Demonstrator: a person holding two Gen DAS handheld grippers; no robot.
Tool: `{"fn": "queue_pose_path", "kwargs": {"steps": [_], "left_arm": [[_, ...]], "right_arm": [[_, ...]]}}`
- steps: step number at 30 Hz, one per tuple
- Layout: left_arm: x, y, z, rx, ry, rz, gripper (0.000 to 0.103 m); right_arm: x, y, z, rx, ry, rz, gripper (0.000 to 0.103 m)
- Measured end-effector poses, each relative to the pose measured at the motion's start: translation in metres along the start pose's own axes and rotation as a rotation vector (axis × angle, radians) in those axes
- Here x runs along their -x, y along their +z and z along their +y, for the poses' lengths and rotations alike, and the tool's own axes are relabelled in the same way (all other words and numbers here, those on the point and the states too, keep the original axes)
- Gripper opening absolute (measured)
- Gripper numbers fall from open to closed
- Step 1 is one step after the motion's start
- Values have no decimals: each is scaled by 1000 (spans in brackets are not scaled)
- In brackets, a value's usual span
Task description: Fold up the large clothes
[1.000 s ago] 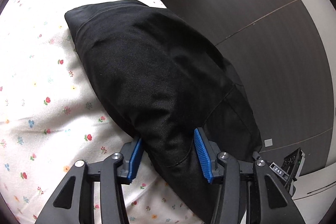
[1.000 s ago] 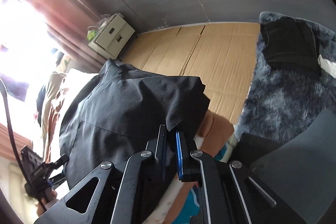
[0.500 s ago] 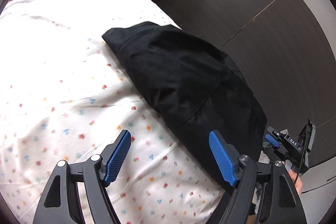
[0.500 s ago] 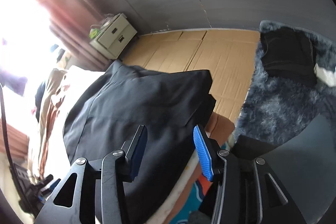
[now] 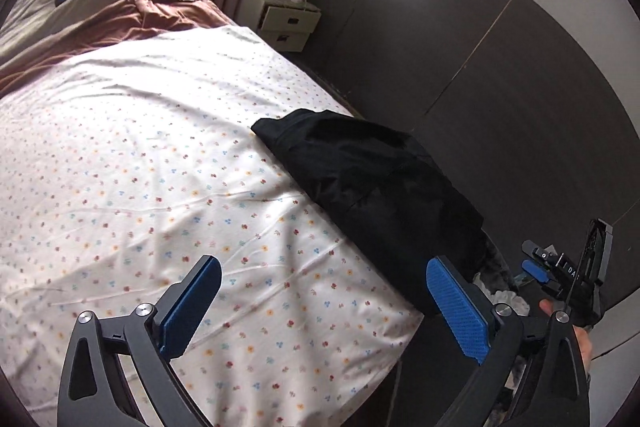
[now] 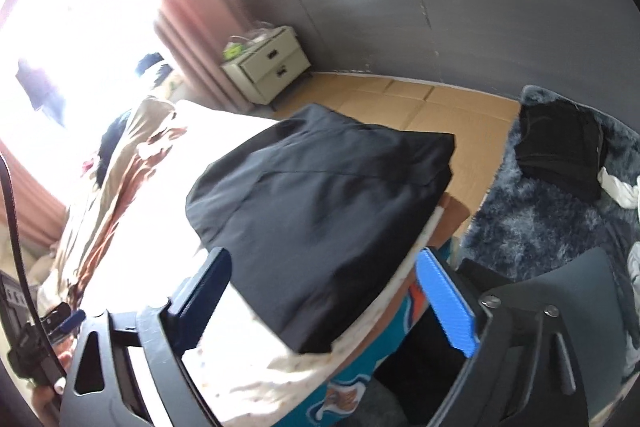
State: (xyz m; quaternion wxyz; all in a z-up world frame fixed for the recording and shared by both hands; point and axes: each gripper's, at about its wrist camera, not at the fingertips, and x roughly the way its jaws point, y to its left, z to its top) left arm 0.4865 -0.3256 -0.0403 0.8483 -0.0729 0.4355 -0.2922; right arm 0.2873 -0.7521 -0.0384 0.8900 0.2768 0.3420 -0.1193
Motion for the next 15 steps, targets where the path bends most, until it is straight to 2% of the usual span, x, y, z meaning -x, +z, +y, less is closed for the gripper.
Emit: {"fn": "queue_pose_path", "kwargs": {"steps": [3, 15], "left_arm": [[34, -10, -1, -20, 24, -44, 103], [150, -57, 4, -33, 110, -183, 103]], "right_arm": [[15, -9, 18, 32, -9, -15, 102], [67, -51, 67, 93, 44, -24, 103]]}}
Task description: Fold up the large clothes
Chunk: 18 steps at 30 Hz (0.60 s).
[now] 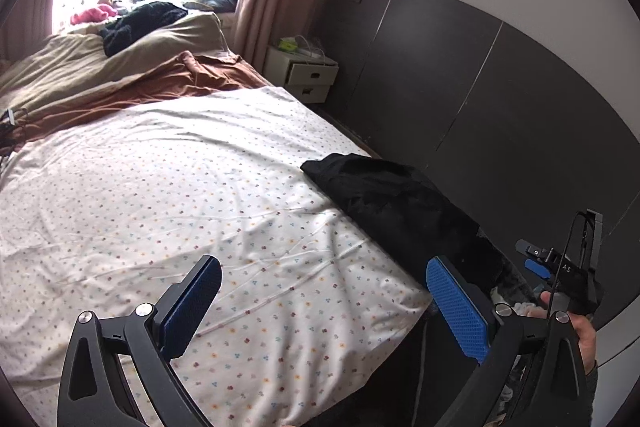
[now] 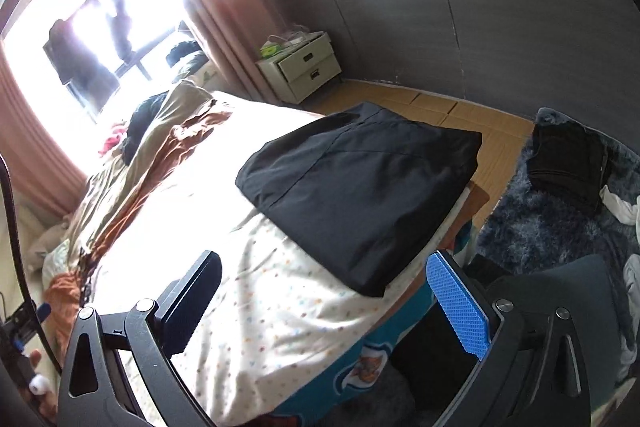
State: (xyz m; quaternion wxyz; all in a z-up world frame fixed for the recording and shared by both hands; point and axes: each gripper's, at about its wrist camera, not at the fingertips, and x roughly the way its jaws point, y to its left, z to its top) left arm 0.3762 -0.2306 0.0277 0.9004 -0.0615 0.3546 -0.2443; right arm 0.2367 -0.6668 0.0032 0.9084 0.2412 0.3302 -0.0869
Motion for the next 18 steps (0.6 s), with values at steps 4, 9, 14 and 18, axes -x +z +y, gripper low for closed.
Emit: {"fn": "queue_pose_path", "kwargs": {"steps": [4, 9, 14, 18], "left_arm": [[36, -12, 4, 7, 21, -35, 103], [76, -31, 4, -8, 73, -80, 103], [111, -51, 7, 2, 90, -127, 103], [134, -68, 8, -7, 121, -153, 103]], "right_arm": [[20, -10, 15, 35, 24, -10, 103], [45, -25, 39, 85, 56, -17, 103], [69, -37, 59, 126, 87, -34, 103], [85, -52, 73, 162, 106, -39, 103]]}}
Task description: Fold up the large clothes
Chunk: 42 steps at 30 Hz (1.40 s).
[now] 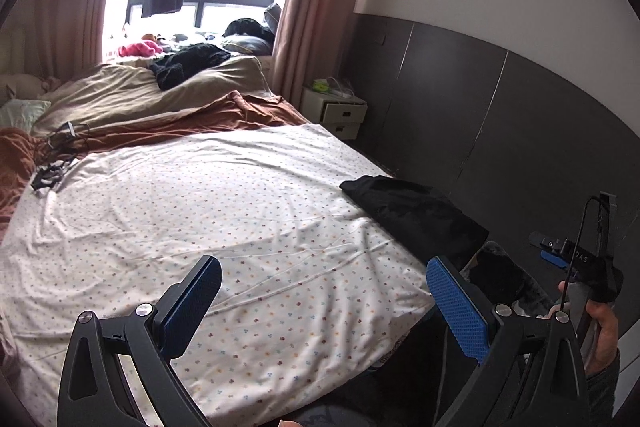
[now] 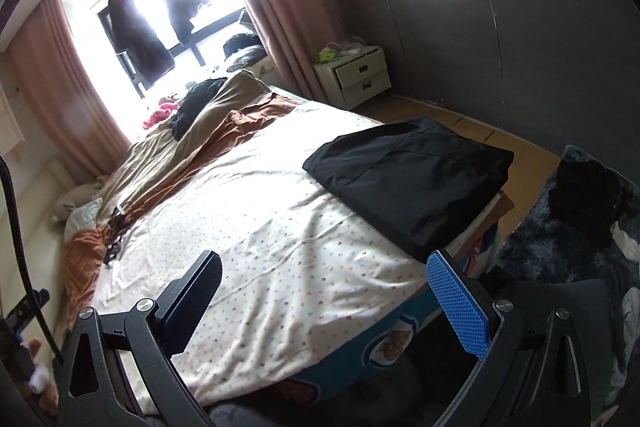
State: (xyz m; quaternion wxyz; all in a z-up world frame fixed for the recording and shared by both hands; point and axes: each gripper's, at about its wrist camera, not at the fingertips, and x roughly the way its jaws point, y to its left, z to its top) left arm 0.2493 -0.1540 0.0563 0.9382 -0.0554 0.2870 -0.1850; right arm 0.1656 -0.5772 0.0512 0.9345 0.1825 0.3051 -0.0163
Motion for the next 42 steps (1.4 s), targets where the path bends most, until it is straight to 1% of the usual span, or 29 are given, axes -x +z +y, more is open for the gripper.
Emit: {"fn": "queue_pose_path", "kwargs": {"steps": [7, 16, 19, 22, 28, 33, 39, 42], "left_arm": [[43, -29, 14, 16, 43, -44, 103], [93, -66, 25, 18, 101, -115, 103], [107, -79, 31, 49, 105, -124, 103], [123, -91, 33, 71, 103, -133, 103], [154, -112, 26, 61, 124, -183, 103], [169, -134, 21, 53, 175, -204, 103], [175, -160, 21, 23, 269, -213, 103], [175, -166, 25, 32, 284, -216, 103]], "right_arm": [[22, -29, 22, 41, 44, -4, 103], [43, -62, 37, 65, 90, -2, 103], [49, -75, 38, 55, 114, 5, 103], [55, -89, 40, 65, 110, 3, 103], [64, -115, 45, 101, 103, 12, 103], [69, -139, 52, 141, 87, 15, 103], [68, -164, 60, 176, 116, 14, 103], [66, -174, 66, 181, 128, 2, 103]]}}
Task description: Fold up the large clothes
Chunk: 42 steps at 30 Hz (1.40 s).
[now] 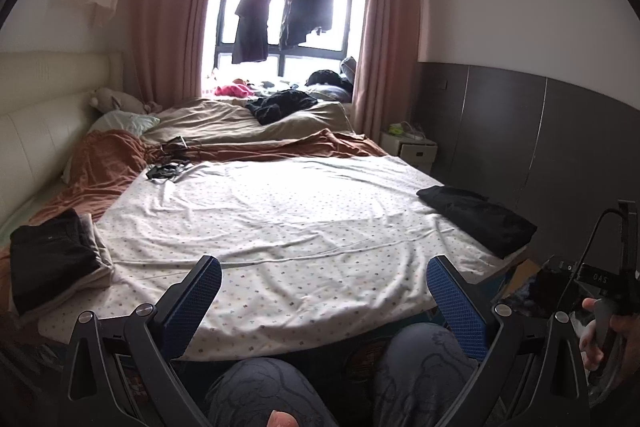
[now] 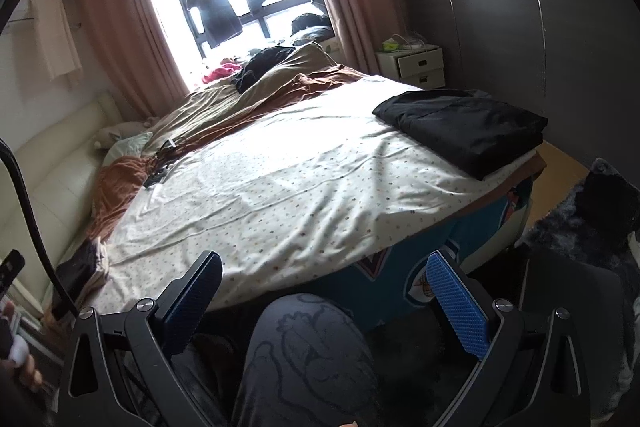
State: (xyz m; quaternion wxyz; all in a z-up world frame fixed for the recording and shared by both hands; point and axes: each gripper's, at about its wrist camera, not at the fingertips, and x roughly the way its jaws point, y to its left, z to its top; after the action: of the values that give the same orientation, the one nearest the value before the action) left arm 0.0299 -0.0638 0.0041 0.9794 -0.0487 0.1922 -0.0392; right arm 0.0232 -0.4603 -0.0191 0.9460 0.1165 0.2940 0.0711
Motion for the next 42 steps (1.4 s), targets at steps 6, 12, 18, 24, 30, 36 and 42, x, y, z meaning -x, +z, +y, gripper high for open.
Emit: {"fn": "queue_pose_path", "kwargs": {"steps": [6, 12, 18, 24, 30, 36, 42], "left_arm": [[-3, -6, 5, 13, 12, 6, 103], [-1, -8, 5, 12, 18, -6, 103], [-4, -9, 7, 16, 23, 2, 103], [-3, -9, 12, 27, 31, 2, 103], [-4, -9, 14, 30, 33, 2, 103], [-1, -11, 15, 29, 38, 0, 103], [1, -12, 15, 27, 40, -7, 103]], "right_arm": [[-8, -9, 16, 37, 10, -1, 103], [-16, -11, 25, 49, 3, -2, 103], [-21, -11, 30, 55, -1, -2, 103], [-25, -13, 37, 51, 7, 6, 103], [-25, -14, 42, 57, 10, -1, 103], [-22, -13, 42, 52, 8, -10, 103], [-21, -14, 42, 52, 6, -11, 103]]}}
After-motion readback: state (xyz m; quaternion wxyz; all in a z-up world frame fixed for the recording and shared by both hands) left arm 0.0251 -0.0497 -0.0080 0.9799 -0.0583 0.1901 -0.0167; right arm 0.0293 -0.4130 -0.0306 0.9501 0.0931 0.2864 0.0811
